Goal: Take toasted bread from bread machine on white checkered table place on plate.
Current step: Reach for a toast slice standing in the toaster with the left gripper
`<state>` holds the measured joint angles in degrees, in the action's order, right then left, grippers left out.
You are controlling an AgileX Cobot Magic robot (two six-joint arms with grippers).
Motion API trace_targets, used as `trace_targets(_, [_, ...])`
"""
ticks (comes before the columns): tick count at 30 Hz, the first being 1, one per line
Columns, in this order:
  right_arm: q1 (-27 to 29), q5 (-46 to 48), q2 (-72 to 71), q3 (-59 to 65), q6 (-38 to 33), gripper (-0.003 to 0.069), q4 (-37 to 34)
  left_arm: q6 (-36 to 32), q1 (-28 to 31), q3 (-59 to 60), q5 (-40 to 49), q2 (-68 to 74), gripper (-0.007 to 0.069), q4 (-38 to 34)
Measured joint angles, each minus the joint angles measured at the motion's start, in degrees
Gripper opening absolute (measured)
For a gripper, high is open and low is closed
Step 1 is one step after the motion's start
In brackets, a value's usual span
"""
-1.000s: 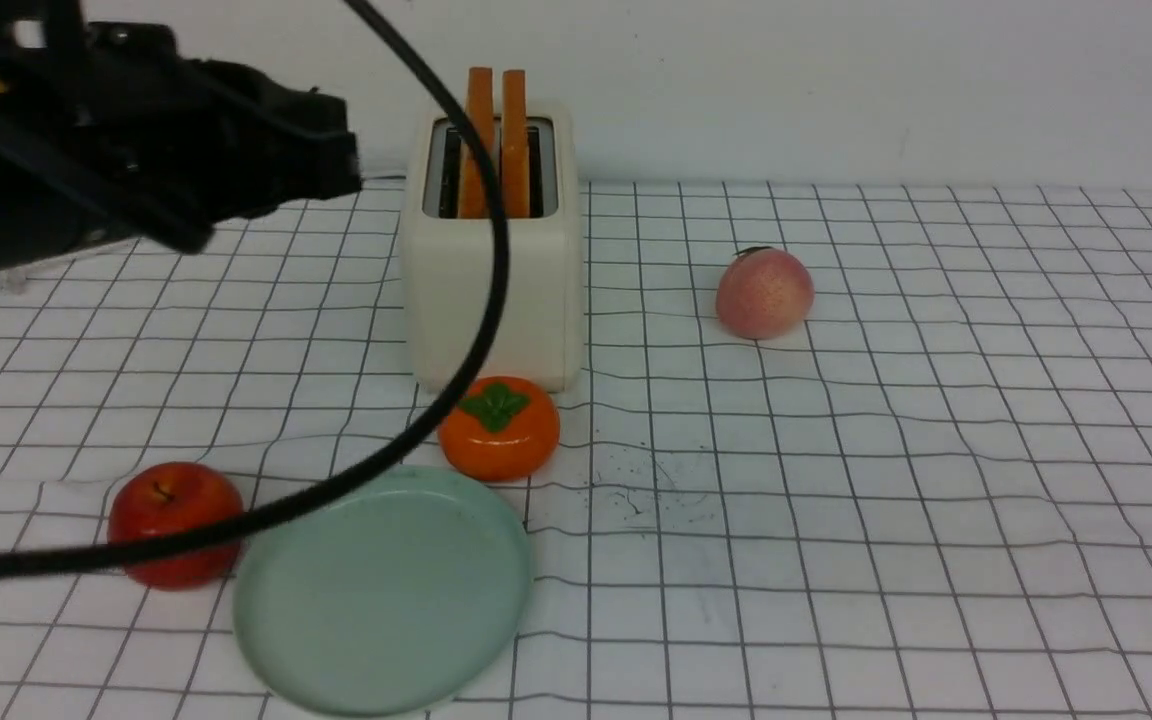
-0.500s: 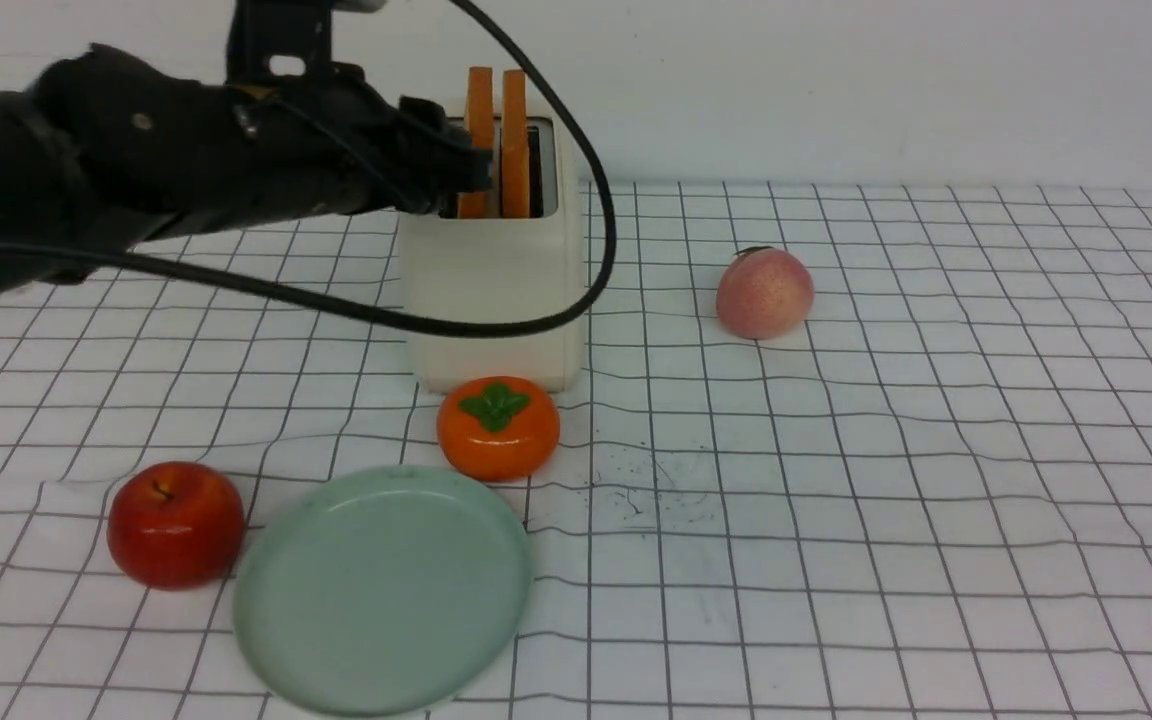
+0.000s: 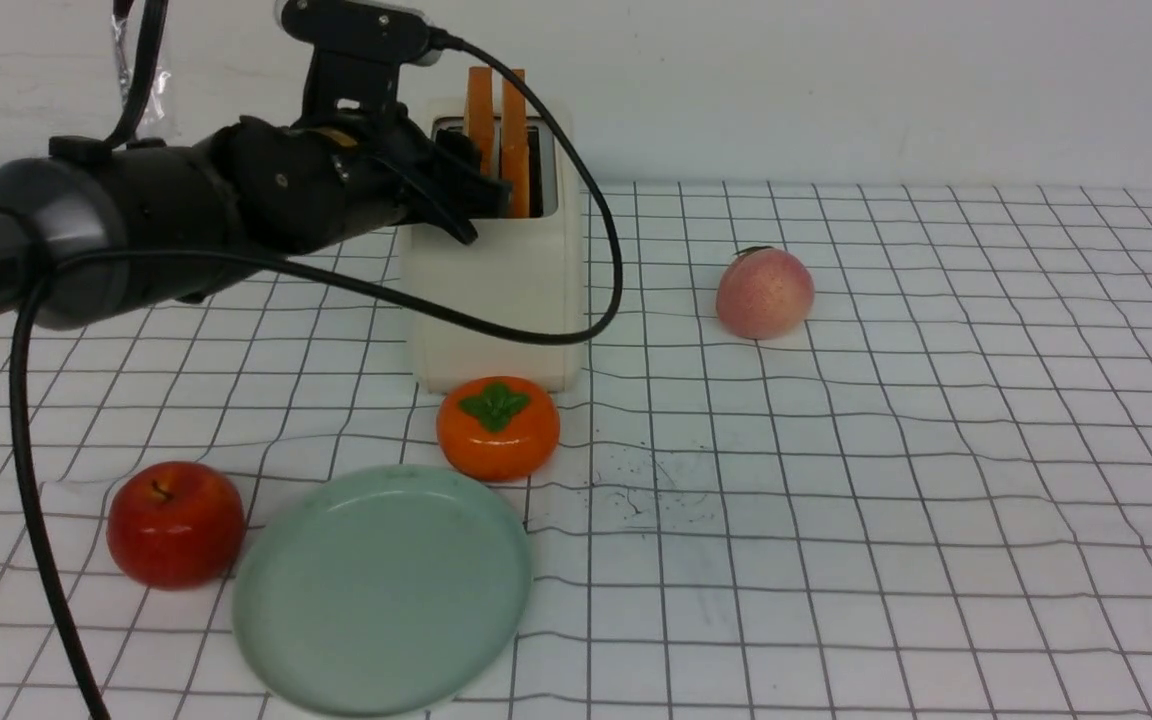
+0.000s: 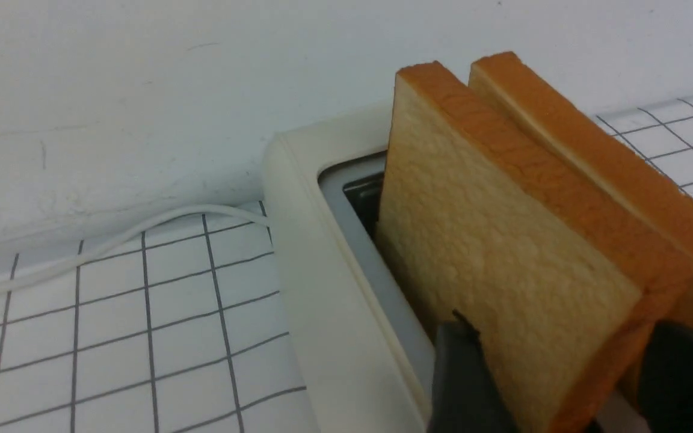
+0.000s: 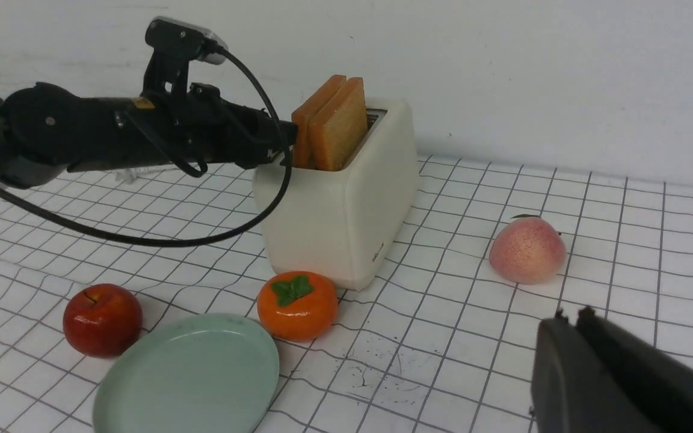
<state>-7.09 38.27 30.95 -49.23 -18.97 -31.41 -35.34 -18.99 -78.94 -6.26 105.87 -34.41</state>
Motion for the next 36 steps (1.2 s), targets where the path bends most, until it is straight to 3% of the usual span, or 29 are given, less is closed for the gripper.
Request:
trace_targets(4, [0.00,0.00,0.00,0.00,0.00,0.0025,-0.12,0.09,0.00,0.00,3.33,0.23,0.0388,0.26])
trace_targets(11, [0.00,-0.05,0.00,0.00,0.00,0.0034,-0.17,0.15,0.00,0.00,-1.84,1.63,0.0389,0.79])
trace_targets(25, [0.00,-0.05,0.00,0.00,0.00,0.0042,-0.17,1.59,-1.28,0.00,-0.28,1.70,0.0389,0.84])
trace_targets(36, [0.00,-0.05,0.00,0.00,0.00,0.0052,-0.17,1.81,-2.52,0.00,-7.36,1.70,0.0342,3.70])
